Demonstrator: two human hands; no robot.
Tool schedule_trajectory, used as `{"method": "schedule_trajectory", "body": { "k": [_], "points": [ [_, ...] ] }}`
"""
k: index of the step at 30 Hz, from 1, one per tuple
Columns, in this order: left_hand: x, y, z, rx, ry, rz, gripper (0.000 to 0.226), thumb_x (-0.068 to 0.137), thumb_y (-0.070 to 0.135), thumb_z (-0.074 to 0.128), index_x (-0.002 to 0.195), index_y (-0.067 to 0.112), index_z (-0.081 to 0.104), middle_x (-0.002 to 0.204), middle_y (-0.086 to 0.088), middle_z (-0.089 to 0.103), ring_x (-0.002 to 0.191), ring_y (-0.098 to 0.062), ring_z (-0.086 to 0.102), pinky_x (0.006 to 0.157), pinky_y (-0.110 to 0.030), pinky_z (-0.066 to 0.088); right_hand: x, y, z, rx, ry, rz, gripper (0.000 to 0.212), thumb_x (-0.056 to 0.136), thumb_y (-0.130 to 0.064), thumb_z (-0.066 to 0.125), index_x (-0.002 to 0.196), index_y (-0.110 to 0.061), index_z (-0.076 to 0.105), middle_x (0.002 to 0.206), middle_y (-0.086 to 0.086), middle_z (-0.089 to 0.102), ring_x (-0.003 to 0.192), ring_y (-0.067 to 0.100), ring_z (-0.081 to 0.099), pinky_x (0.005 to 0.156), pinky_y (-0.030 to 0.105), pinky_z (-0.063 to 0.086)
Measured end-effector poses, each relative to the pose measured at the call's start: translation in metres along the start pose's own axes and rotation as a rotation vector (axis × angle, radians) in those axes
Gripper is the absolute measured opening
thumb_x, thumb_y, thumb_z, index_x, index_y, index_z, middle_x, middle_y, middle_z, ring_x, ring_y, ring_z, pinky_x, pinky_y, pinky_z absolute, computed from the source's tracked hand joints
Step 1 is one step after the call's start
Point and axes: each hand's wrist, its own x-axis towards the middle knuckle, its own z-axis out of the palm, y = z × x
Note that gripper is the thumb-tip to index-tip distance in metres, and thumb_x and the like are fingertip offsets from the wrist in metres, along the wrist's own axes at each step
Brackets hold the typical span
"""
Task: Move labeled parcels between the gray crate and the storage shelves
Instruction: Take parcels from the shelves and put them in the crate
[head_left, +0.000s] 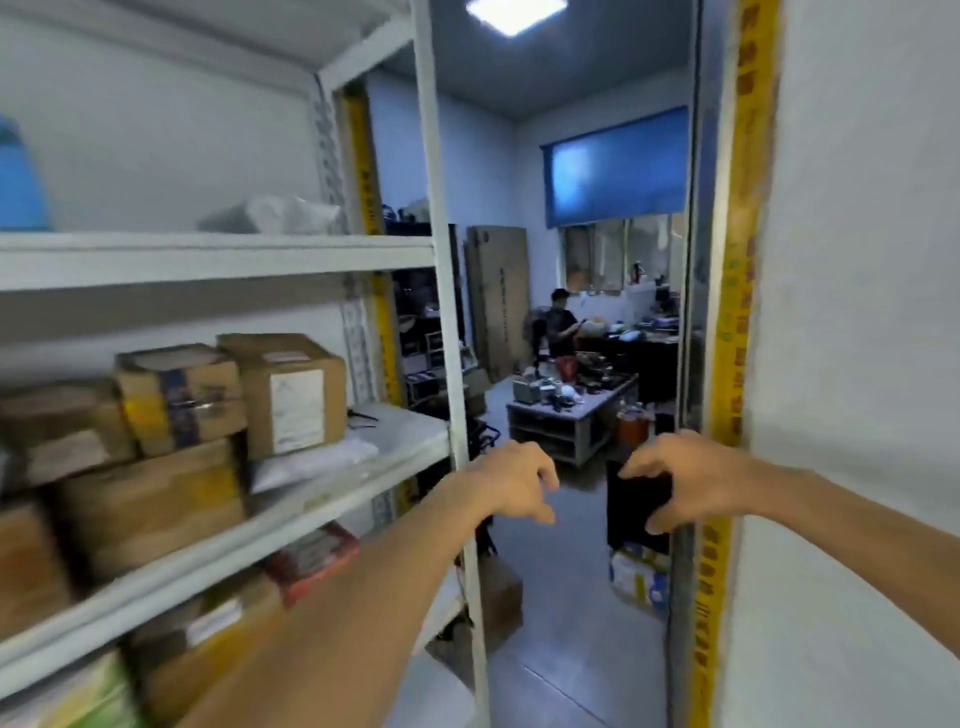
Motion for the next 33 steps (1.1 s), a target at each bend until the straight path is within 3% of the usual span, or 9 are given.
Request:
{"method": "schedule_trajectory", "body": {
  "k": [4,10,14,16,21,27,33],
  "points": [
    [-0.061,-0.046,-0.038,0.019,0.118,-0.265,0.04,0.082,0.022,0.076,0.12,0.016,0.062,0.122,-0.006,0.061,0.106,-0.025,0.059,0.088,-0.035,0.048,0.055,-0.066,-0.007,0.056,-0.06,-0.234,0.074,0.073,-0.028,0.084,0.139,-0.02,0.05,0.137,-0.004,0.051,0.126,0.013,0.05,0.102,0.024,0.043],
    [-0.142,-0.06,-0.062,0.037,0.289,-0.618,0.041,0.084,0.027,0.074,0.122,0.018,0.062,0.122,0.0,0.063,0.107,-0.021,0.061,0.093,-0.032,0.05,0.083,-0.14,-0.019,0.028,-0.069,-0.557,0.075,0.071,-0.037,0.084,0.137,-0.026,0.051,0.133,-0.004,0.052,0.121,0.012,0.051,0.099,0.026,0.044],
    [-0.174,-0.057,-0.062,0.086,0.286,-0.772,0.039,0.081,0.03,0.076,0.118,0.021,0.065,0.12,0.002,0.064,0.105,-0.019,0.061,0.094,-0.035,0.051,0.086,-0.163,-0.024,-0.002,-0.08,-0.676,0.074,0.075,-0.035,0.081,0.14,-0.023,0.048,0.137,-0.004,0.048,0.12,0.011,0.048,0.085,0.017,0.036],
    [-0.181,-0.053,-0.065,0.106,0.3,-0.795,0.041,0.084,0.027,0.074,0.122,0.016,0.064,0.122,0.0,0.062,0.109,-0.021,0.059,0.095,-0.034,0.049,0.09,-0.167,-0.027,0.005,-0.052,-0.72,0.073,0.074,-0.035,0.082,0.138,-0.022,0.05,0.135,-0.004,0.05,0.114,0.01,0.05,0.081,0.016,0.038],
    [-0.176,-0.047,-0.082,0.104,0.322,-0.829,0.042,0.086,0.025,0.071,0.125,0.015,0.062,0.122,-0.001,0.064,0.109,-0.02,0.06,0.097,-0.034,0.048,0.108,-0.166,-0.036,0.002,-0.038,-0.764,0.079,0.071,-0.04,0.083,0.139,-0.021,0.049,0.136,-0.003,0.053,0.12,0.013,0.052,0.1,0.028,0.045],
    [-0.146,-0.054,-0.126,0.132,0.409,-0.786,0.036,0.084,0.021,0.073,0.119,0.016,0.066,0.117,0.002,0.067,0.104,-0.017,0.063,0.092,-0.027,0.05,0.144,-0.16,-0.063,-0.005,0.013,-0.792,0.065,0.073,-0.035,0.083,0.13,-0.02,0.058,0.131,-0.005,0.059,0.116,0.013,0.055,0.096,0.026,0.046],
    [-0.129,-0.081,-0.205,0.172,0.595,-0.721,0.032,0.08,0.024,0.076,0.111,0.019,0.069,0.105,0.001,0.071,0.101,-0.018,0.064,0.093,-0.035,0.049,0.196,-0.173,-0.118,0.089,0.168,-0.795,0.072,0.071,-0.037,0.083,0.135,-0.023,0.052,0.131,-0.005,0.058,0.115,0.011,0.055,0.097,0.025,0.046]
  ]
}}
